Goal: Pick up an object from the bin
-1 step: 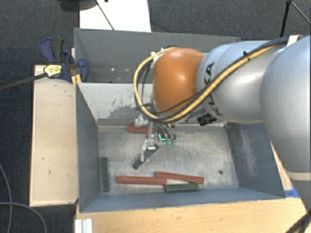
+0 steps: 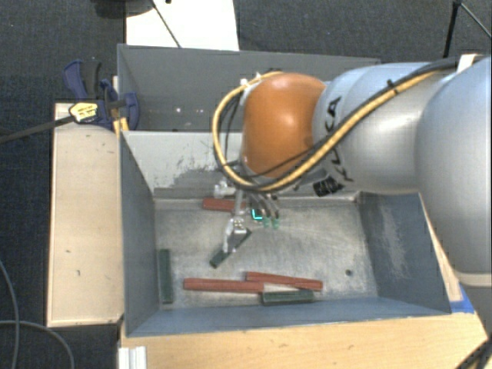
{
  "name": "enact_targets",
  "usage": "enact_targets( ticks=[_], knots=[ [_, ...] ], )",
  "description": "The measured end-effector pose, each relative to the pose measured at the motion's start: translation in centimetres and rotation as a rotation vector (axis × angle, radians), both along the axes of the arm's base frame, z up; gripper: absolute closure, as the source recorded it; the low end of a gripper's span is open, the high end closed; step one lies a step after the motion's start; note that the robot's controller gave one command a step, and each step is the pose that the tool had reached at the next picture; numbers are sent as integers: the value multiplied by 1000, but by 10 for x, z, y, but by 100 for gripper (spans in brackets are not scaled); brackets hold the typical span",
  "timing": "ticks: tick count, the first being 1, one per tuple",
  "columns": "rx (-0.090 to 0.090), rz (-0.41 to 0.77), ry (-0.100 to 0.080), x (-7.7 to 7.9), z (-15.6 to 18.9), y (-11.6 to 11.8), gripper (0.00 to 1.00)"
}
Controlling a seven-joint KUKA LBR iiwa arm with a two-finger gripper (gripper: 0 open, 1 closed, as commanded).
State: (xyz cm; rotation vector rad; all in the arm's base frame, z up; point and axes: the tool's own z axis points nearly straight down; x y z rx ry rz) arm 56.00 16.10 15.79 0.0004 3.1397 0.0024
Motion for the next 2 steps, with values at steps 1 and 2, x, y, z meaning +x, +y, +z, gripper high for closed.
enact_targets(
  ticks=[1, 2],
  knots=[
    [0, 167, -2, -51, -85, -14, 100],
    [0, 165, -2, -51, -85, -14, 100]
  ],
)
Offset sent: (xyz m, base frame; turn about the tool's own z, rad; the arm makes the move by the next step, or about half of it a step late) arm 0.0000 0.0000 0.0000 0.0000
